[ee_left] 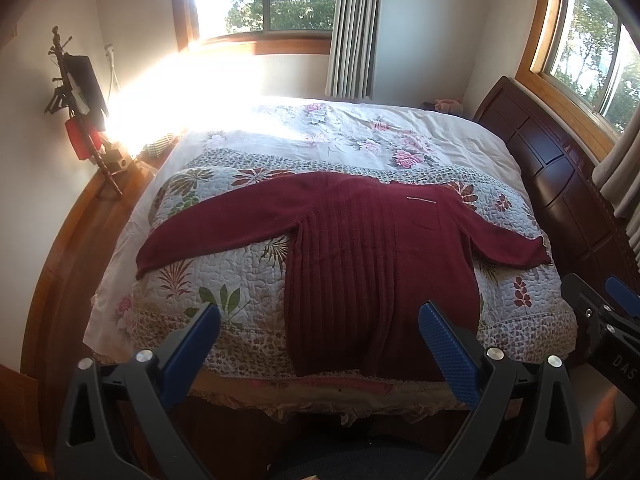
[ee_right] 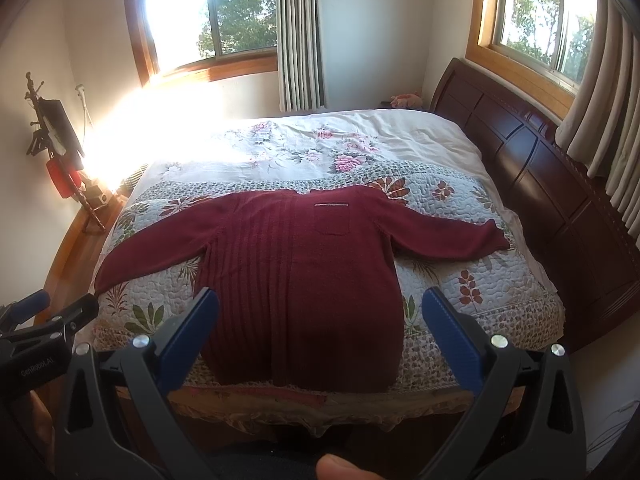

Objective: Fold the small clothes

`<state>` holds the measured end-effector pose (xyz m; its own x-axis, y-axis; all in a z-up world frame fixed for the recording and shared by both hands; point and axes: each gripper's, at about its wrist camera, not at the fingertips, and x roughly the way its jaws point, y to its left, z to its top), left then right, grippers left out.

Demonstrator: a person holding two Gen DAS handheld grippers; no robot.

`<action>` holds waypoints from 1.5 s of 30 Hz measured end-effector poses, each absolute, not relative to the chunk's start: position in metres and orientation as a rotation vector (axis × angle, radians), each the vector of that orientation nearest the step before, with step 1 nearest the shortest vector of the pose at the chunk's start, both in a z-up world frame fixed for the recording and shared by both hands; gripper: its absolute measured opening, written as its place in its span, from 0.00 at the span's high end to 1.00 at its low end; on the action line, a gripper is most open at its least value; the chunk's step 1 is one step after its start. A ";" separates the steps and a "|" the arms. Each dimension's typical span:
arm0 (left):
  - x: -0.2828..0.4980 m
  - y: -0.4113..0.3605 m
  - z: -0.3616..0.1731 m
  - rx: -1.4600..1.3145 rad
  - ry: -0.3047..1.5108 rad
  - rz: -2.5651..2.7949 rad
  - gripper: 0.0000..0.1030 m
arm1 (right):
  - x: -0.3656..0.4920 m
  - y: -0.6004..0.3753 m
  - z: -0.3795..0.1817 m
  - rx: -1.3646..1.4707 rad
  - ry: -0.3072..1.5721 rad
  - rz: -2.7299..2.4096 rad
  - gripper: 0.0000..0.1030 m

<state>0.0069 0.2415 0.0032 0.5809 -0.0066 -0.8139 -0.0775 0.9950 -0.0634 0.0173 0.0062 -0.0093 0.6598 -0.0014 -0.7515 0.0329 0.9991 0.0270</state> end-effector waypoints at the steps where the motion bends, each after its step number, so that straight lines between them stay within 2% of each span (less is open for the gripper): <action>1: 0.008 0.242 0.003 -0.096 0.952 0.041 0.04 | 0.019 0.006 -0.010 0.040 0.852 -0.021 0.03; 7: 0.021 0.246 -0.007 -0.104 0.944 0.041 0.04 | 0.029 0.007 -0.018 0.039 0.857 -0.042 0.03; 13: 0.055 0.255 -0.041 -0.143 0.893 -0.026 0.04 | 0.056 -0.018 -0.048 0.098 0.829 -0.053 0.03; 23: 0.123 0.230 -0.097 -0.217 0.942 -0.393 0.04 | 0.097 -0.122 -0.125 0.329 0.896 -0.209 0.03; 29: 0.162 0.213 -0.121 -0.394 1.047 -0.460 0.04 | 0.113 -0.218 -0.173 0.582 0.892 -0.262 0.04; 32: 0.175 0.205 -0.132 -0.453 1.076 -0.419 0.04 | 0.127 -0.276 -0.202 0.704 0.885 -0.277 0.11; 34: 0.180 0.202 -0.140 -0.514 1.097 -0.417 0.04 | 0.139 -0.317 -0.225 0.805 0.892 -0.271 0.25; 39: 0.183 0.185 -0.147 -0.611 1.097 -0.404 0.04 | 0.167 -0.421 -0.289 1.096 0.856 -0.231 0.26; 41: 0.182 0.173 -0.146 -0.630 1.085 -0.409 0.04 | 0.179 -0.459 -0.314 1.233 0.811 -0.182 0.34; 43: 0.183 0.161 -0.145 -0.660 1.081 -0.403 0.04 | 0.191 -0.493 -0.337 1.317 0.754 -0.175 0.37; 45: 0.185 0.149 -0.146 -0.697 1.092 -0.394 0.04 | 0.202 -0.523 -0.361 1.394 0.722 -0.197 0.43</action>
